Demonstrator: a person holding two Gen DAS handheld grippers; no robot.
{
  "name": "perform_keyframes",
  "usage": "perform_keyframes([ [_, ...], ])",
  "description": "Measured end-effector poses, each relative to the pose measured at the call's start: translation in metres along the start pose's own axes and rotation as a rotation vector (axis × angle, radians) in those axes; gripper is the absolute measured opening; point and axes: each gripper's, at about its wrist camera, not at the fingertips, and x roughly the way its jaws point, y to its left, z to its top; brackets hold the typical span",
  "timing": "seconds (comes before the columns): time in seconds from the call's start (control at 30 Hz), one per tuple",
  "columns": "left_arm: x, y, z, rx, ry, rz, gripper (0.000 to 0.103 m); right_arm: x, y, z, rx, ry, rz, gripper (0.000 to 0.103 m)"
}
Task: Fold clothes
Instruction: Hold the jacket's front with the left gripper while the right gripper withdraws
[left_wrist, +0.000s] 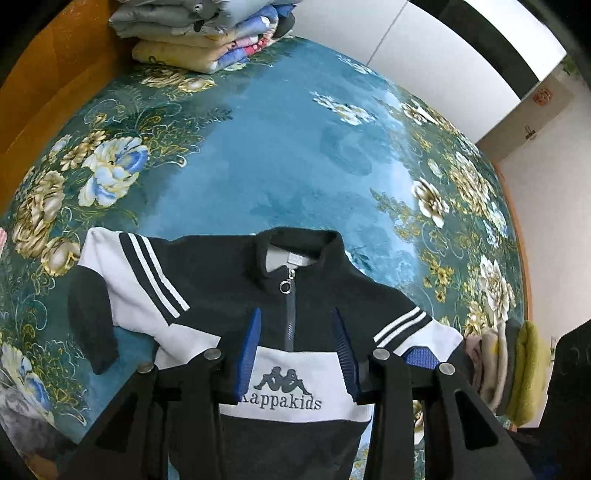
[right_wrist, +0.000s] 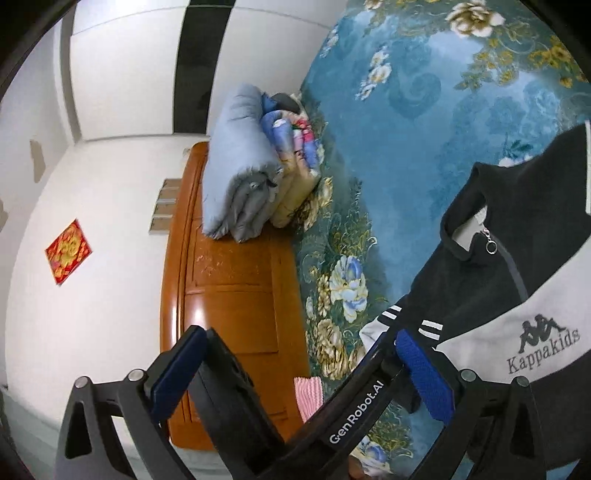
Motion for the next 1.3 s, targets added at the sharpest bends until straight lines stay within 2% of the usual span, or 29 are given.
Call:
perform_keyframes([
  [0.17, 0.003, 0.011, 0.004, -0.044, 0.004, -0.061, 0.041, 0.010, 0.002, -0.007, 0.030, -0.017, -0.024, 0.103],
  [0.3, 0.007, 0.014, 0.005, -0.074, 0.023, -0.053, 0.039, 0.015, 0.001, -0.008, 0.047, -0.025, -0.040, 0.103],
  [0.53, 0.017, 0.014, 0.008, -0.054, 0.053, -0.031, 0.037, 0.020, -0.007, -0.008, 0.104, -0.028, -0.046, 0.103],
  [0.7, 0.021, 0.026, 0.014, -0.082, 0.040, 0.030, 0.037, 0.024, -0.004, -0.010, 0.075, 0.015, -0.036, 0.103],
  [1.03, 0.026, 0.025, 0.013, -0.048, 0.077, 0.012, 0.038, 0.025, -0.008, -0.013, 0.099, 0.054, -0.022, 0.103],
  [1.13, 0.026, 0.022, 0.012, -0.028, 0.076, 0.014, 0.039, 0.021, -0.008, -0.010, 0.093, 0.036, -0.014, 0.103],
  [1.3, 0.027, 0.019, 0.010, -0.058, 0.085, 0.013, 0.039, 0.019, -0.008, -0.008, 0.081, 0.024, -0.032, 0.103],
])
